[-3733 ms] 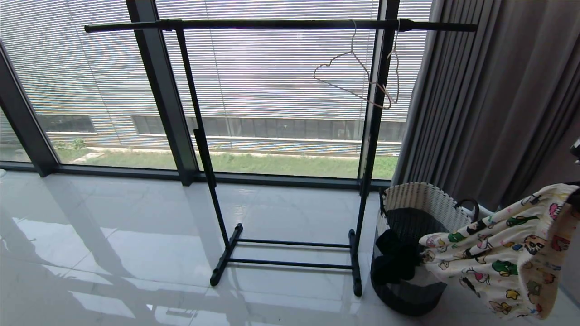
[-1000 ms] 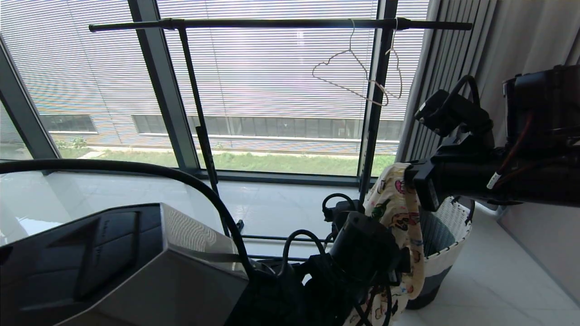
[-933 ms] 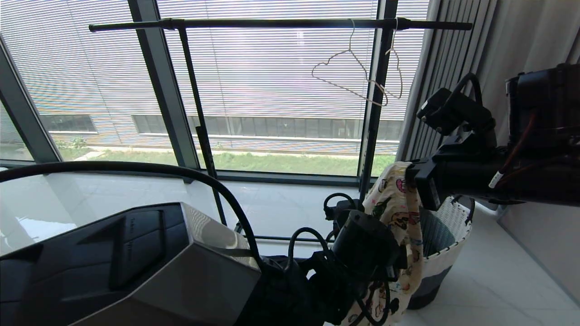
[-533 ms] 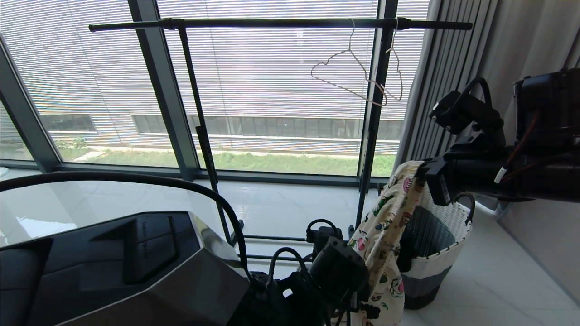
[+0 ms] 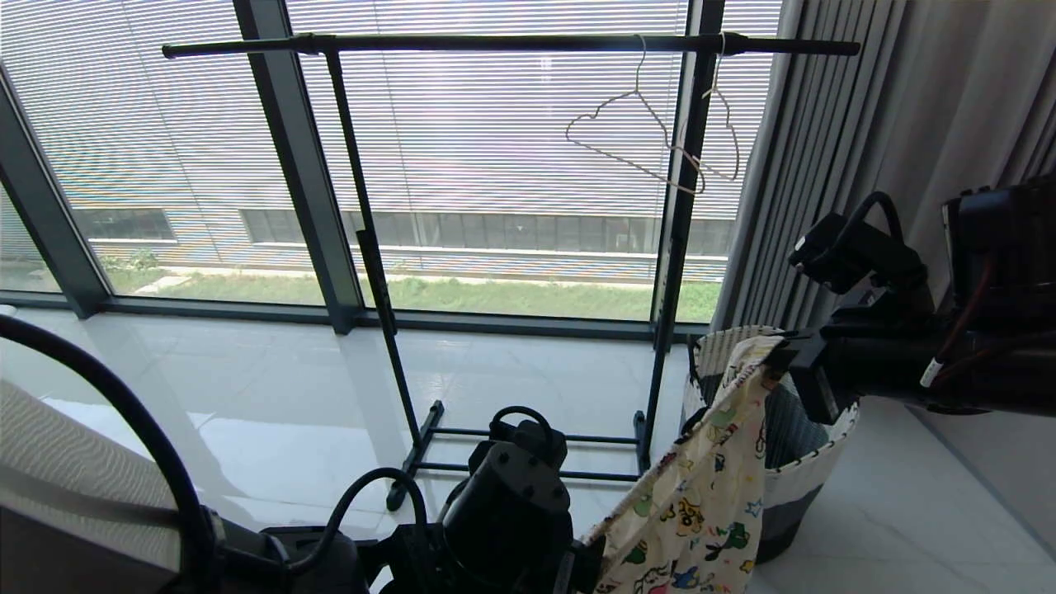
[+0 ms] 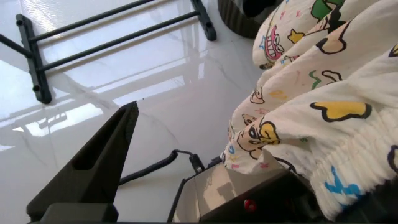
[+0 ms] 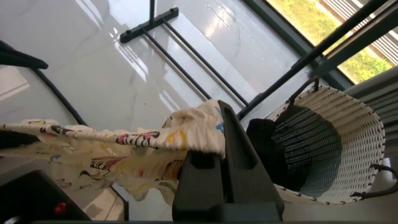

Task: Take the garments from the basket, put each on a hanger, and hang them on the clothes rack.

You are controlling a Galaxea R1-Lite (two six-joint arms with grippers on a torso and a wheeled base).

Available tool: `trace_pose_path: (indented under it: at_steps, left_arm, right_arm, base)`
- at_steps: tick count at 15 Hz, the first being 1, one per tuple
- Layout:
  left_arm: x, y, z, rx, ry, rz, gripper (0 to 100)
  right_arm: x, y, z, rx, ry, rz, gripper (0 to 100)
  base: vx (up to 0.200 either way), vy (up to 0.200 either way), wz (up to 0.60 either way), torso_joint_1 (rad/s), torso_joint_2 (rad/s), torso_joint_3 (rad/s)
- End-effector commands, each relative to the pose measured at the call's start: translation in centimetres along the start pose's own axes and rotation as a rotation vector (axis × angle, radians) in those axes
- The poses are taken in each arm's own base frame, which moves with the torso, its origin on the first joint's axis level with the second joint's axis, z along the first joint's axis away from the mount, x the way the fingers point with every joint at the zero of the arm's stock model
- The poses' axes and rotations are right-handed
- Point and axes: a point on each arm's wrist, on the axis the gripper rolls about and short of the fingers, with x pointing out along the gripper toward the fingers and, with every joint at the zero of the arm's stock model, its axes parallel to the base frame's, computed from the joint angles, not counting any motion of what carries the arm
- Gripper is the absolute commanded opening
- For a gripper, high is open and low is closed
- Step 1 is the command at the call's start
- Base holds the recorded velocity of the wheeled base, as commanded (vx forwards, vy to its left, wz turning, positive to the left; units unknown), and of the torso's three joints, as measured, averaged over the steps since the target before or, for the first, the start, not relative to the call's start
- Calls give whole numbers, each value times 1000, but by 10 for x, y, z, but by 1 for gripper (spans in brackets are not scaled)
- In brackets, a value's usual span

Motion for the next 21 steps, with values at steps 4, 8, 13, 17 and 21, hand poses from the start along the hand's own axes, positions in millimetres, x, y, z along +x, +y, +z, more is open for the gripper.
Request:
trace_pose_path:
  at_steps: [4,8,13,17,21]
  left_arm:
    - [-19,4,7,-12,-53,-8,0]
    - [-27,9,17,89,-124,90,0]
    - [-92,38,89,177,-324,117,0]
    - [-145,41,132,174,-378,23,0]
    - [-163,41,141,173,-430,-15,0]
  right_arm:
    - [-11,12,0,-20,-21,36,0]
    - [-17,13,-1,-22,-28,36,0]
    - [-35,13,-3,-11,-35,26,0]
    - [-45,6,19,5,-120,2,0]
    - [-53,-4,36,10,-165,-18,0]
  base:
    - [0,0,0,0,0,0]
    - [0,0,0,0,0,0]
    - [0,0,0,0,0,0]
    - [0,0,0,0,0,0]
    - [0,0,0,0,0,0]
